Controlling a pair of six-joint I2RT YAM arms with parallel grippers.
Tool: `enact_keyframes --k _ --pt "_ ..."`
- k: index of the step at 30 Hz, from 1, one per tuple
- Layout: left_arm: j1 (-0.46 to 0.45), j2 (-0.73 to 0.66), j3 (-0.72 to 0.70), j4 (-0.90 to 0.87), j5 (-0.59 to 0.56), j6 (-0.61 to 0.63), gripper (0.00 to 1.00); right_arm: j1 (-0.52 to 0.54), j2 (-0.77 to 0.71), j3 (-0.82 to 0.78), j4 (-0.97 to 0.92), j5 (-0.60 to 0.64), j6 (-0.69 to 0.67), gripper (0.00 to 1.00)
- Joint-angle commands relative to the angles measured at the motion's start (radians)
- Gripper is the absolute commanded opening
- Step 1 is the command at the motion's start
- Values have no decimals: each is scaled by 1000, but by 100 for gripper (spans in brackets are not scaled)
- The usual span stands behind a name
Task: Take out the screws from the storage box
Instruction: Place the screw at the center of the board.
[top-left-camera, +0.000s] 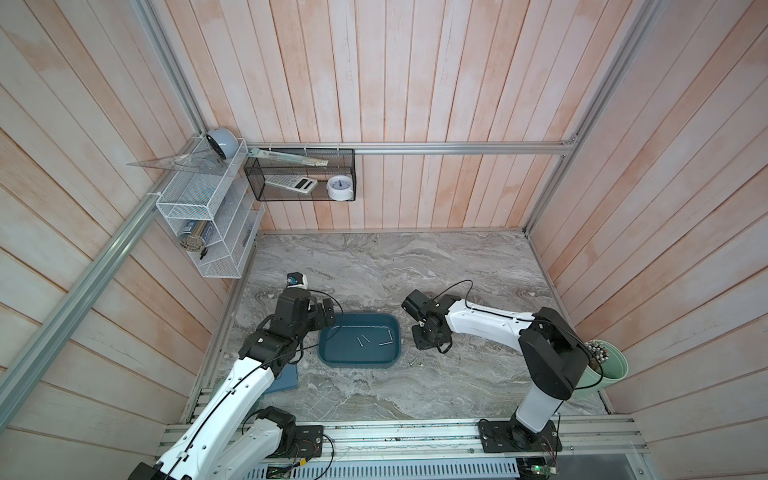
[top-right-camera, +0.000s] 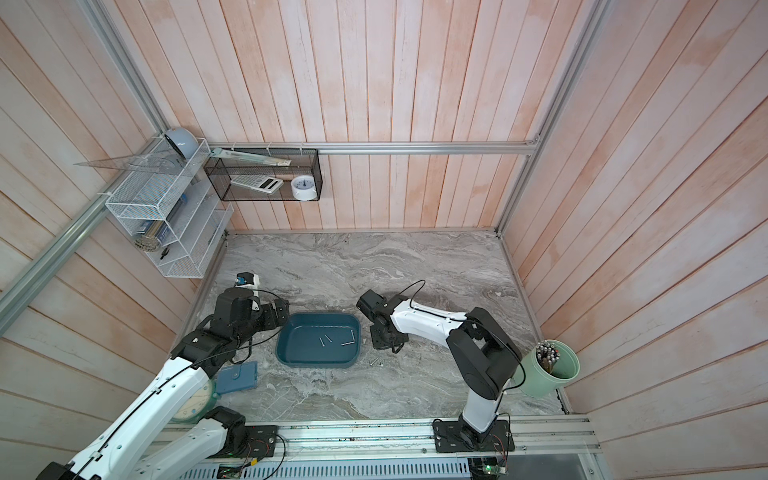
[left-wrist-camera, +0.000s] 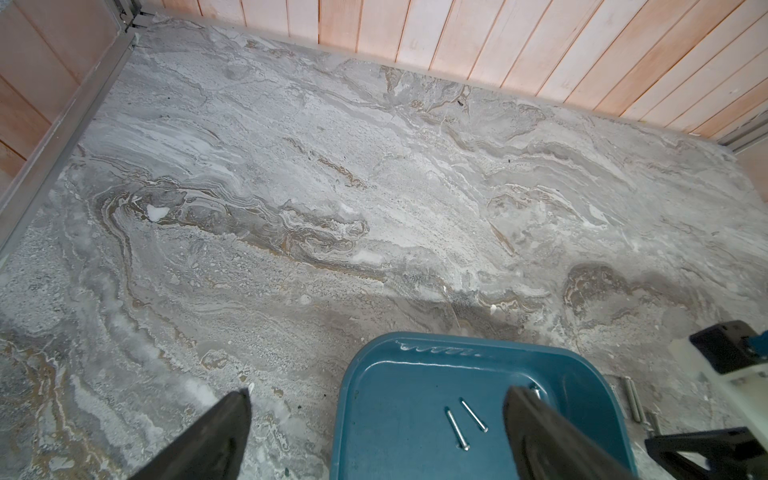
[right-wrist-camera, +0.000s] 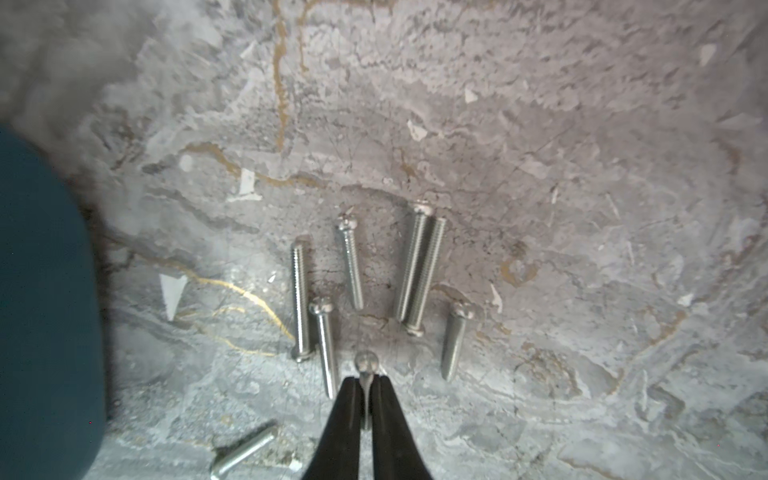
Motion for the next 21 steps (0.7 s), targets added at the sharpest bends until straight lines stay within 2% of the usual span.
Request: enact_keyframes --k 1,10,17,20,21 --pt "7 5 -4 -2 -1 0 100 1 17 17 -29 1 -11 13" --pt "6 13 -2 -4 1 2 100 1 24 25 -29 -11 -4 17" --pt "6 14 -2 -3 1 2 100 1 -56 71 -83 27 -20 20" --pt "7 16 -2 -1 -1 4 100 1 -99 98 -88 33 -37 25" --pt "6 18 -2 -1 -3 5 100 1 -109 109 -87 27 -47 30"
